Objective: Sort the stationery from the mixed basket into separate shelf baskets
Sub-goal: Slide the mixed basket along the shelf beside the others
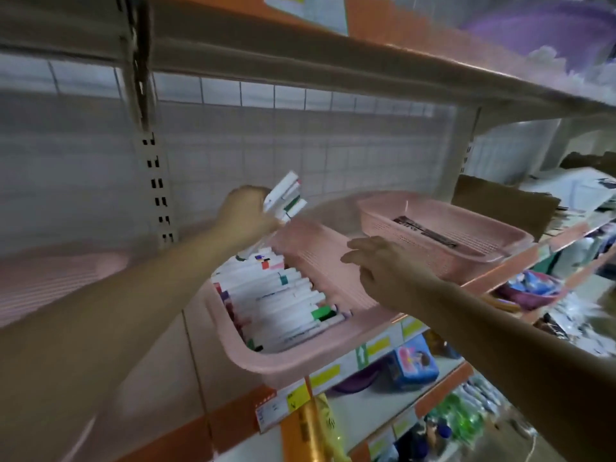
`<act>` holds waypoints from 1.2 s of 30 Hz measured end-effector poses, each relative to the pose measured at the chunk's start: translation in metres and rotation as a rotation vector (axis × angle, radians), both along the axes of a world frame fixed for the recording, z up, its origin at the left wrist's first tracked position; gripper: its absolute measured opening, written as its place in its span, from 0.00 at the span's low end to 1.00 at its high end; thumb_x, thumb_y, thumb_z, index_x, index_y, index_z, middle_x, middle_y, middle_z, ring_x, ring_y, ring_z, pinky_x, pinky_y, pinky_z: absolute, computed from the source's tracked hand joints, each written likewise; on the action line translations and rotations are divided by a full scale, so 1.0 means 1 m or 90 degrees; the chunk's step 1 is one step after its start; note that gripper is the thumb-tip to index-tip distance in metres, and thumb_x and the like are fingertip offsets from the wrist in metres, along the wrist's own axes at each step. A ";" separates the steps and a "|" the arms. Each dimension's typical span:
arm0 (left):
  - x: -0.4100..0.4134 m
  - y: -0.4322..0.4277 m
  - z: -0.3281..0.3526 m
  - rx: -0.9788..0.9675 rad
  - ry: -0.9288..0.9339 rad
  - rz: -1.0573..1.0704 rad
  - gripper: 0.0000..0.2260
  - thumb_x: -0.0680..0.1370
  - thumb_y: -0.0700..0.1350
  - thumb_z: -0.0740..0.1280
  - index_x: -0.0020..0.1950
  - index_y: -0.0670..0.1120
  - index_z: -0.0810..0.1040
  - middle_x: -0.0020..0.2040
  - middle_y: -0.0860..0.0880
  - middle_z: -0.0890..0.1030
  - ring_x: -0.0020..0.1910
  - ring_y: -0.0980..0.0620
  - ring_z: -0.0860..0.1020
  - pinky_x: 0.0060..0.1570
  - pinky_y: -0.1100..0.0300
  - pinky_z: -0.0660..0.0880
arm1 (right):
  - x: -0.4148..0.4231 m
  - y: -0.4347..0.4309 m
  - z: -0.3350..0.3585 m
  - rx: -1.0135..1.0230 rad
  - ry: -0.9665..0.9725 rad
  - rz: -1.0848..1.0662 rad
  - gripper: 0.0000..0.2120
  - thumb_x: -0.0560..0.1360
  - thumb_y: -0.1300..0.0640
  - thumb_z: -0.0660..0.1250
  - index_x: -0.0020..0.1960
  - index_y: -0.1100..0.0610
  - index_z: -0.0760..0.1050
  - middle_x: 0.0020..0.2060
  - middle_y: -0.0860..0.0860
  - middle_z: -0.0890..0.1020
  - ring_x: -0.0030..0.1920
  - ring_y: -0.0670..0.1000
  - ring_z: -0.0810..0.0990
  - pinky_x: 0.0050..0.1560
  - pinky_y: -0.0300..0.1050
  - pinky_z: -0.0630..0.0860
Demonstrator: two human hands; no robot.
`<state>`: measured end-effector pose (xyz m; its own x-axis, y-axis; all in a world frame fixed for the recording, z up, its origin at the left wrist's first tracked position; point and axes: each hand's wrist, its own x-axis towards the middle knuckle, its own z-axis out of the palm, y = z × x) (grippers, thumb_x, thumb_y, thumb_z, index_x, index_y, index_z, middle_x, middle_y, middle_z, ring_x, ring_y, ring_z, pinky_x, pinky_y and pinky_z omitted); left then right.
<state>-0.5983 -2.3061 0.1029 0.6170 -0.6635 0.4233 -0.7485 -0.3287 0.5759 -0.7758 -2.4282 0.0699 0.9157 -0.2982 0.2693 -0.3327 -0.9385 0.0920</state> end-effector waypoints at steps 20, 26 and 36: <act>0.065 -0.034 -0.056 0.275 0.012 0.188 0.12 0.76 0.41 0.66 0.59 0.44 0.76 0.50 0.44 0.79 0.43 0.51 0.72 0.32 0.65 0.65 | 0.102 -0.069 -0.024 0.142 0.170 0.107 0.18 0.77 0.57 0.58 0.66 0.47 0.71 0.66 0.47 0.72 0.66 0.51 0.68 0.66 0.50 0.62; 0.065 -0.040 -0.060 0.244 -0.025 0.218 0.12 0.78 0.40 0.62 0.60 0.46 0.76 0.44 0.47 0.77 0.39 0.51 0.71 0.31 0.62 0.65 | 0.098 -0.072 -0.022 0.189 0.159 0.120 0.15 0.78 0.55 0.57 0.64 0.46 0.72 0.64 0.44 0.73 0.66 0.49 0.68 0.69 0.53 0.56; 0.066 -0.035 -0.063 0.294 -0.019 0.224 0.17 0.74 0.43 0.69 0.63 0.47 0.76 0.58 0.48 0.78 0.53 0.50 0.75 0.43 0.64 0.65 | 0.097 -0.074 -0.022 0.267 0.134 0.127 0.18 0.76 0.58 0.60 0.64 0.46 0.71 0.63 0.44 0.73 0.63 0.48 0.71 0.69 0.51 0.60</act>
